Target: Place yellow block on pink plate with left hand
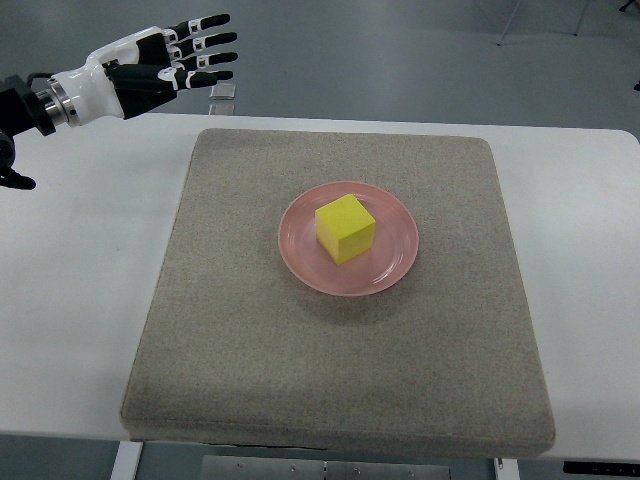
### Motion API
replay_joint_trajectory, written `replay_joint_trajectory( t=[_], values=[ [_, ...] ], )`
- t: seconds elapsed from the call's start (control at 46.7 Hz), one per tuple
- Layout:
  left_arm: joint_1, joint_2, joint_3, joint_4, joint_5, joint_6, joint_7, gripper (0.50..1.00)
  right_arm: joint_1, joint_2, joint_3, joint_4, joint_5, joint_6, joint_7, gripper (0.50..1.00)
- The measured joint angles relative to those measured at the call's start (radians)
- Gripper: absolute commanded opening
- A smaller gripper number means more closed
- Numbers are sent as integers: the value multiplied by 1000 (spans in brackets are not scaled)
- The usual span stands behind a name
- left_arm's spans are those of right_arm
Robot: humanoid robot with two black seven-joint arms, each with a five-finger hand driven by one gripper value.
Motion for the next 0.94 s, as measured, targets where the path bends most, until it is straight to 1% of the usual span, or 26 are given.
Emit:
replay_joint_trajectory(
  t=[0.15, 0.321, 0.535, 0.835, 0.942],
  values=[
    [55, -4, 0, 51, -107, 0, 1, 994, -1, 0, -2, 0, 0, 0, 0, 924],
    [92, -7, 0, 56, -131, 0, 1, 992, -3, 0, -6, 4, -2, 1, 0, 924],
    [98, -16, 0, 109, -219, 0, 5, 992, -4, 0, -4, 4, 0, 2, 0, 924],
    [100, -29, 3, 116, -224, 0, 19, 992, -5, 0, -3, 8, 0, 3, 0, 924],
    [100, -36, 9, 138, -224, 0, 20, 992, -7, 0, -3, 8, 0, 2, 1, 924]
  ],
)
